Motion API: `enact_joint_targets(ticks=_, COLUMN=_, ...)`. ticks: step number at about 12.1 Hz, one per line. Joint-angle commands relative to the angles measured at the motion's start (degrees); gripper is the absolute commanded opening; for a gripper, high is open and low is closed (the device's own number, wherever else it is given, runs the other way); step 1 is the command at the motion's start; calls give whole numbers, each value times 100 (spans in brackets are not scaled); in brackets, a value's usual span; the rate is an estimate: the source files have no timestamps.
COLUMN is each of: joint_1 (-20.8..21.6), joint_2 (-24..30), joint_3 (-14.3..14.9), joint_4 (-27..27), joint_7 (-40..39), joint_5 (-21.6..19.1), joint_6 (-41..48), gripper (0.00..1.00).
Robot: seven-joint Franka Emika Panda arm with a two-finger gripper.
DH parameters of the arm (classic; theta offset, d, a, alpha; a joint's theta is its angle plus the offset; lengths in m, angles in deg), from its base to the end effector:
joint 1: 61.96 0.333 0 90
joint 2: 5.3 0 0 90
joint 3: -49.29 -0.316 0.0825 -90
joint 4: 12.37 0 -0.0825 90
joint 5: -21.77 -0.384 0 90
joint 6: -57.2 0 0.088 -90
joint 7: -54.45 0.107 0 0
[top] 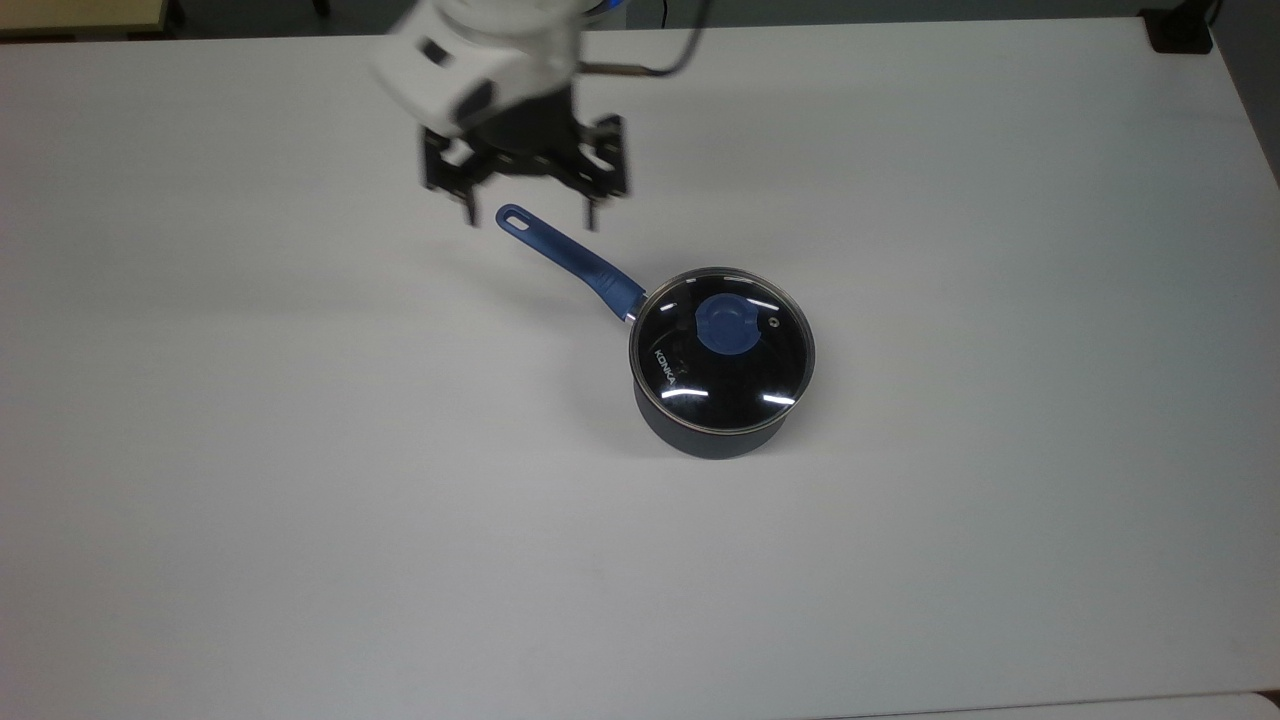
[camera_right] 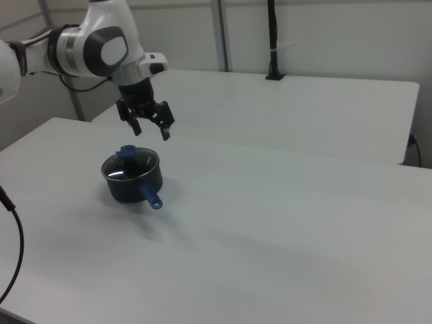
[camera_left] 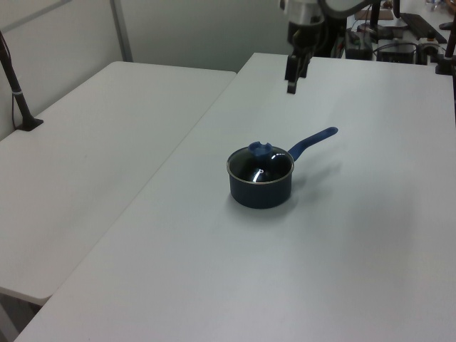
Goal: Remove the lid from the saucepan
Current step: 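Move the open gripper over the blue knob of the glass lid, then lower the gripper and close it on the lid's blue knob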
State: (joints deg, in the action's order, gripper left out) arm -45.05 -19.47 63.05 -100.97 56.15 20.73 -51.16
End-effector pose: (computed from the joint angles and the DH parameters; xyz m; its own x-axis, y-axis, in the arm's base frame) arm 0.6448 0.0524 0.5209 0.9939 0.0324 0.1055 0.0286 -0.9989 0.0374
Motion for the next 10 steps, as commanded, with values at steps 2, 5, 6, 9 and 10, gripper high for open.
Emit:
enact_joint_targets(ticks=2, joint_1=970, joint_2=-814, joint_3=514, joint_4=685, joint_7=102, joint_5=-493, joint_6=-290, gripper=100)
enact_joint_targets(ticks=5, joint_1=1270, joint_2=-1156, joint_3=427, joint_4=694, joint_7=347, joint_5=-476, joint_6=-439, gripper=100)
enact_joint_targets(ticks=6, joint_1=1418, joint_2=-1262, joint_3=426, joint_4=694, joint_7=444, joint_5=-441, joint_6=-519, gripper=100)
enact_joint_targets(ticks=9, joint_1=1499, joint_2=-1386, joint_3=426, joint_4=694, joint_7=489, joint_5=-432, joint_6=-563, gripper=93)
enact_joint_targets(ticks=10, joint_1=1508, joint_2=-1412, joint_3=426, joint_4=703, joint_7=489, joint_5=-432, joint_6=-607, gripper=89)
